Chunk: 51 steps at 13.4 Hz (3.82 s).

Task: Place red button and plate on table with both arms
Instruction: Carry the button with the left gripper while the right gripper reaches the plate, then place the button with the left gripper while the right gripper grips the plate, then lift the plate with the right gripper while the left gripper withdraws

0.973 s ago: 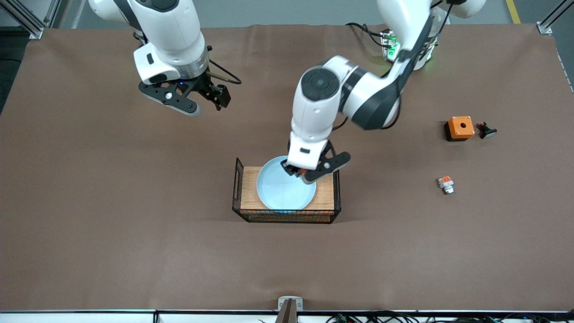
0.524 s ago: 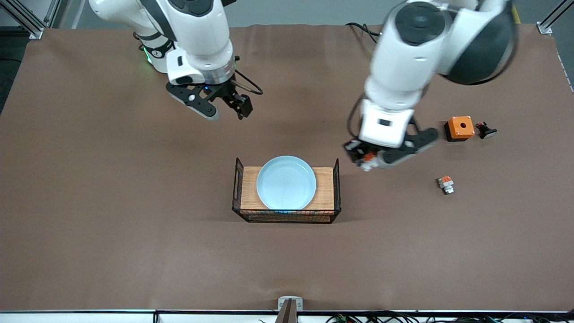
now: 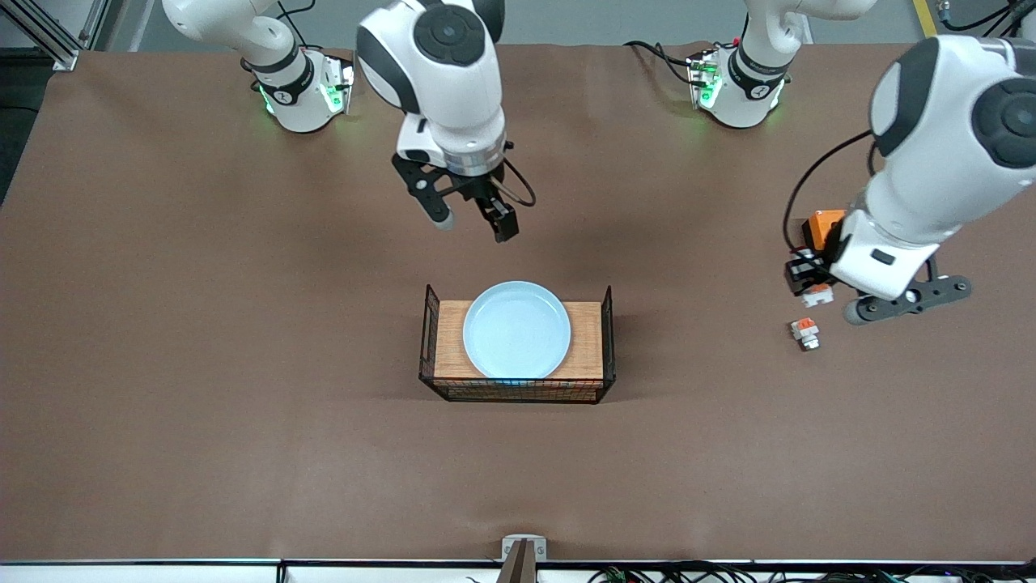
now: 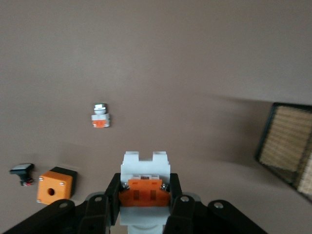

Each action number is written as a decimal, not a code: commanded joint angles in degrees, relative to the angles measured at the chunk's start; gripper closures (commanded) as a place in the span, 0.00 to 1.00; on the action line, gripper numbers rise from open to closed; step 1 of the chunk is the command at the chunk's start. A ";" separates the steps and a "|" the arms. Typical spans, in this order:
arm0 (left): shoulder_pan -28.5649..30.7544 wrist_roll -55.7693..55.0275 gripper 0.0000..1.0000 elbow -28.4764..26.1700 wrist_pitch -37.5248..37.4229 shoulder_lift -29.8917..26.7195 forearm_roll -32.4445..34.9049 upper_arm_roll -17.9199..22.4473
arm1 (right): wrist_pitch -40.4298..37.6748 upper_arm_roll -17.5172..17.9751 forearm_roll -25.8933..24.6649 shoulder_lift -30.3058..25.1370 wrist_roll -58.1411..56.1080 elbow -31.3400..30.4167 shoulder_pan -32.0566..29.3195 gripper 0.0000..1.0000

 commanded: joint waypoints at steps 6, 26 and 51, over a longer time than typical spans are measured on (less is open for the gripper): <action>10.69 13.97 1.00 -25.13 26.56 -0.30 0.35 -0.30 | 9.63 -0.85 0.08 8.63 10.41 1.31 0.83 0.02; 22.65 28.22 0.94 -26.47 50.51 17.82 0.35 -0.39 | 12.28 -0.94 -2.12 13.82 10.68 2.45 -1.29 0.55; 22.21 19.43 0.00 -4.35 -1.14 -9.43 -0.62 -8.64 | -14.06 0.38 2.26 4.44 1.47 11.94 -1.54 1.00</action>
